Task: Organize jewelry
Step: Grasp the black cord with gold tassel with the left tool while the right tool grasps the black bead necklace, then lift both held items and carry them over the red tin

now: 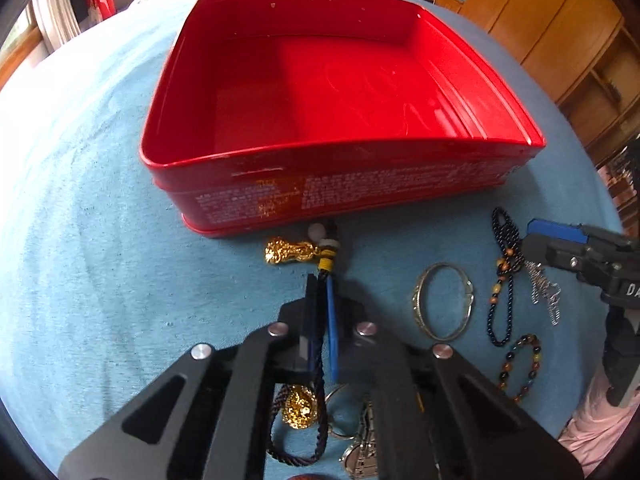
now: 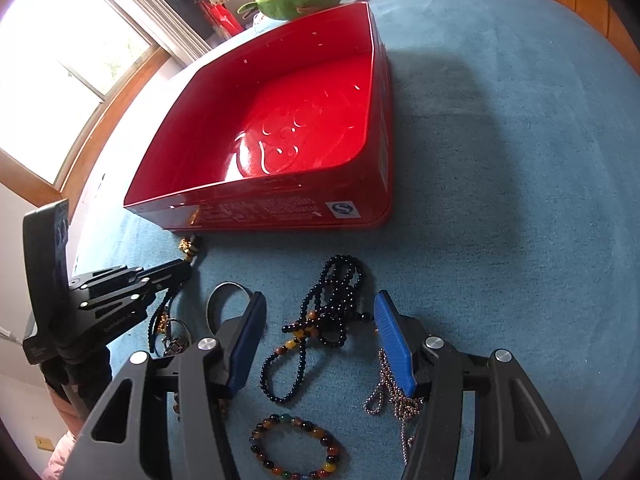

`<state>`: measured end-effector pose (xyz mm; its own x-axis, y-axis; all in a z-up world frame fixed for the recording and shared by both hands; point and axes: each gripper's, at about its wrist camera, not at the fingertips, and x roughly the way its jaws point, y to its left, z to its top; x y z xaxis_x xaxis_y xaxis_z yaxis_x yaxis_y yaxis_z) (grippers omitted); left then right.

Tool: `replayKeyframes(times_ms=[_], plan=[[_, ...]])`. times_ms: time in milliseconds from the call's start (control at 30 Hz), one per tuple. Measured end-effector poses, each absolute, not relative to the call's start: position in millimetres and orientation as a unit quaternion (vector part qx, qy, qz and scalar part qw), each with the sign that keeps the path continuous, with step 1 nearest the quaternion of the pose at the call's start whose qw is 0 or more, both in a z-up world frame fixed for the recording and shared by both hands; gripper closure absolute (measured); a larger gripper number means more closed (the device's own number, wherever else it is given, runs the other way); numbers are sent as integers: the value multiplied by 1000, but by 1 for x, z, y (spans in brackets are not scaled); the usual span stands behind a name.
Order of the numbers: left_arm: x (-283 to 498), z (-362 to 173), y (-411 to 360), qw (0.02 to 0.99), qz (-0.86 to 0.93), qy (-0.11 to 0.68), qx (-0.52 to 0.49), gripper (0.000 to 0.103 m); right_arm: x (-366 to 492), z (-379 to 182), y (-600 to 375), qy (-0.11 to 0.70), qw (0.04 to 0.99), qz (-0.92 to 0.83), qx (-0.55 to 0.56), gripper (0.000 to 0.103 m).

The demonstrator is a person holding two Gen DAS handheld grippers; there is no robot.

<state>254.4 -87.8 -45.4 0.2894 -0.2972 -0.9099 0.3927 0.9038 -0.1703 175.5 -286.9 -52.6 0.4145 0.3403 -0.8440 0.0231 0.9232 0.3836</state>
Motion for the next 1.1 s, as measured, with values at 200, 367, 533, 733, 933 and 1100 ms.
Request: replayKeyframes(times_ms=[200,367,533,733,933,1100], plan=[[253,-33,-67,811,-226,539,2,101,171,-48,-289,534,824,92,167,46],[249,-19,-47,827,-223,516,-24,101,175,-50,-286,544,820,85,156,46],[231,-9,-30,832,-220,508,-33,101,186,-58,-271,564,811,75,139,46],[226,-3,-19,832,-224,507,-35,101,201,-60,-247,577,809,65,91,31],[229,-7,-17,829,-223,512,-33,100,208,-68,-221,586,809,40,8,40],[231,-8,-15,830,-220,511,-35,100,209,-65,-230,579,813,48,30,76]])
